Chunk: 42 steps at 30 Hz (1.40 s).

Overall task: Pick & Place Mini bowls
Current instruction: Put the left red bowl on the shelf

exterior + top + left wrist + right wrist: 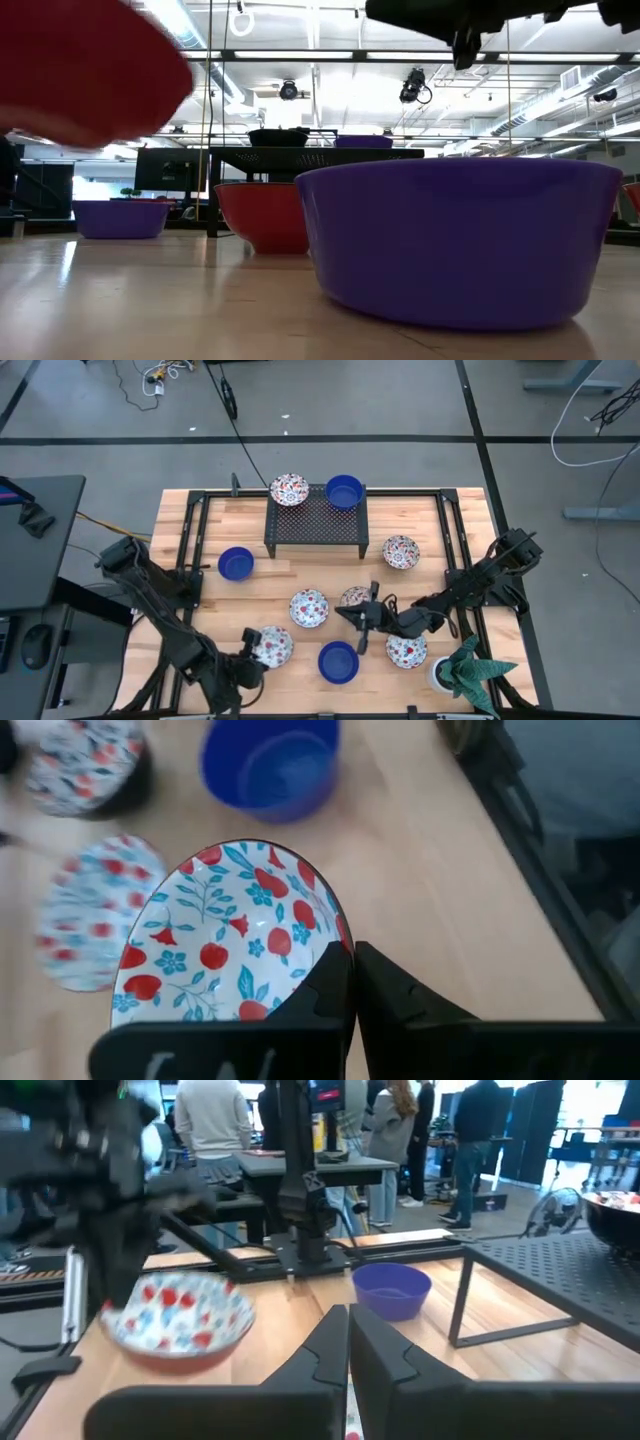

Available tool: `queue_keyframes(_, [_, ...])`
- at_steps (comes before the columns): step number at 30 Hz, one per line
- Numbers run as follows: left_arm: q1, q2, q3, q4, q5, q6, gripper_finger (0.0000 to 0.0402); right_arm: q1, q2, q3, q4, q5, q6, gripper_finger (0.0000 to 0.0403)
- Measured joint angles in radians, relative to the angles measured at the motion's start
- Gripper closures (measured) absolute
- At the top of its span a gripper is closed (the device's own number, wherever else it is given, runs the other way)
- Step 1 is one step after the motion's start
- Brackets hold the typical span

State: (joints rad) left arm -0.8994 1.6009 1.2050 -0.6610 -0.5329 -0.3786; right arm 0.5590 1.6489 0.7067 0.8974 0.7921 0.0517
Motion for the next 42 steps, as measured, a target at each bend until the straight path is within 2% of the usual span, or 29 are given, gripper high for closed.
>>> queue_keyframes(4, [0.044,0.0,0.15,-0.229,0.0,0.041,0.0393,0.018,0.0,0.0,0.0,0.001,-0.008,0.0387])
queue_keyframes(7, [0.085,-0.009,0.24,-0.351,-0.042,0.09,0.0393,0.032,0.0,0.0,-0.015,0.001,-0.005,0.0387])
queue_keyframes(9, [0.122,-0.033,0.261,-0.375,-0.068,0.164,0.0393,0.041,0.0,0.0,-0.025,0.0,0.012,0.0387])
queue_keyframes(13, [0.229,-0.095,0.245,-0.362,-0.055,0.303,0.0393,0.059,0.0,0.0,-0.048,0.001,0.068,0.0387])
queue_keyframes(18, [0.403,-0.145,0.18,-0.227,0.035,0.549,0.0393,0.078,0.0,0.0,-0.071,0.001,0.104,0.0387])
queue_keyframes(25, [0.657,-0.141,0.173,-0.01,0.193,0.858,0.0393,0.08,0.0,0.0,-0.077,0.003,0.142,0.0387])
queue_keyframes(28, [0.758,-0.141,0.173,0.032,0.263,0.899,0.0393,0.08,0.0,0.0,-0.077,0.004,0.15,0.0387])
queue_keyframes(35, [0.955,-0.134,0.136,0.064,0.328,0.915,0.0393,0.08,0.0,0.0,-0.077,0.004,0.15,0.0387])
queue_keyframes(38, [1.014,-0.133,0.094,0.137,0.369,0.915,0.0393,0.08,0.0,0.0,-0.077,0.004,0.152,0.0387])
queue_keyframes(42, [1.056,-0.133,0.032,0.205,0.374,0.915,0.0392,0.08,0.0,0.0,-0.076,0.004,0.153,0.0387])
